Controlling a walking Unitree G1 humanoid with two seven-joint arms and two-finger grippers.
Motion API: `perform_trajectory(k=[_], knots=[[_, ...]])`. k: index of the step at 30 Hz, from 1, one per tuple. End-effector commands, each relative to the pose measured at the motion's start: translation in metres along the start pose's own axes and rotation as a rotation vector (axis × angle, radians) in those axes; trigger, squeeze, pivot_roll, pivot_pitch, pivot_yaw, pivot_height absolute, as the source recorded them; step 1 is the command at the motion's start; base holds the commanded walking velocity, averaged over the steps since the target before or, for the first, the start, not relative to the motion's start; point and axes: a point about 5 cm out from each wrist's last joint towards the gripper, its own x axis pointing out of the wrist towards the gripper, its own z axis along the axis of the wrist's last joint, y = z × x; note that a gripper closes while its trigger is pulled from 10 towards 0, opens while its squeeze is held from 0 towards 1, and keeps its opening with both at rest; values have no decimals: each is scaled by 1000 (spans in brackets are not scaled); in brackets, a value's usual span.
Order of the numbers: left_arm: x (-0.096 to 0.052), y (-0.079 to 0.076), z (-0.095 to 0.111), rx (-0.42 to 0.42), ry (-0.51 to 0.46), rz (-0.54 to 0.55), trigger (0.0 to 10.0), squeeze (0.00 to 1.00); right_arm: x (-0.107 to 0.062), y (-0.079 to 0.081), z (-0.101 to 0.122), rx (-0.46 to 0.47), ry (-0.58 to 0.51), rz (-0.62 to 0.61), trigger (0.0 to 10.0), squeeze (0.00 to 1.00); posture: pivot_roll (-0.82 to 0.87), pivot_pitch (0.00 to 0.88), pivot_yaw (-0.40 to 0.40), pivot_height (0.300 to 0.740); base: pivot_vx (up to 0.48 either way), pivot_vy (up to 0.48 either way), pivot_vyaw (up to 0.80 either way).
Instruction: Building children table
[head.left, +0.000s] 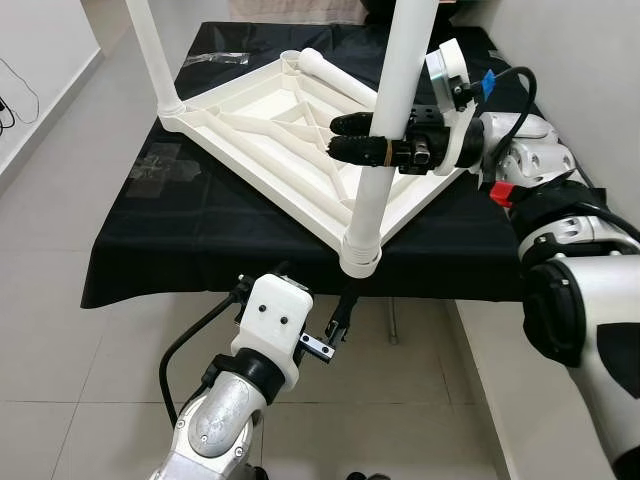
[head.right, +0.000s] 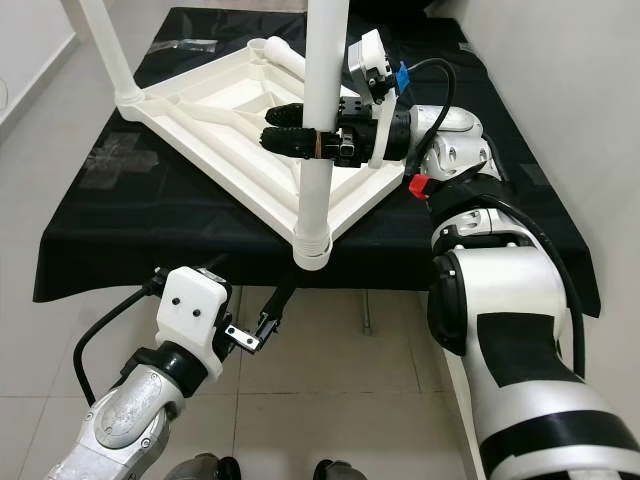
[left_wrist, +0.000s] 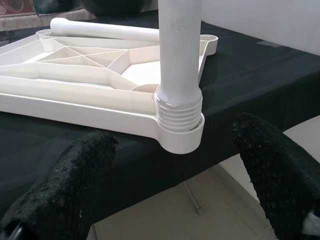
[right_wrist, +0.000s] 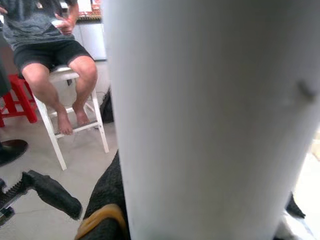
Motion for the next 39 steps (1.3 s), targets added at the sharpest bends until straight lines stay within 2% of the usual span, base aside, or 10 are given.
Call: perform_trajectory(k=[1,7,14,17,25,33,38,39], knots=[[0,-2,-3,0,12,-3,10000,0,-3,3,-30,94,124,-10,10000,0,115,239,-60,740,0,0,0],[1,-2,-3,3,7,2,10000,0,-3,3,-37,103,128,-45,10000,0,117,234,-58,740,0,0,0],[1,-2,-3,9,8,-1,10000,0,-1,4,-32,123,63,-6,10000,0,117,225,-58,740,0,0,0],[1,-2,-3,12,8,0,10000,0,2,1,-37,105,68,-88,10000,0,117,219,-56,740,0,0,0],[3,-1,-1,21,-5,-2,10000,0,-2,1,-50,112,65,-180,10000,0,116,210,-52,740,0,0,0],[2,0,-1,23,-6,2,10000,0,-4,4,-55,104,75,-147,10000,0,121,213,-53,740,0,0,0],[2,1,-1,24,-6,2,10000,0,-1,3,-57,94,94,-178,10000,0,121,215,-53,740,0,0,0],[3,0,-1,25,-6,0,10000,0,2,1,-56,90,93,-216,10000,0,118,221,-55,740,0,0,0]])
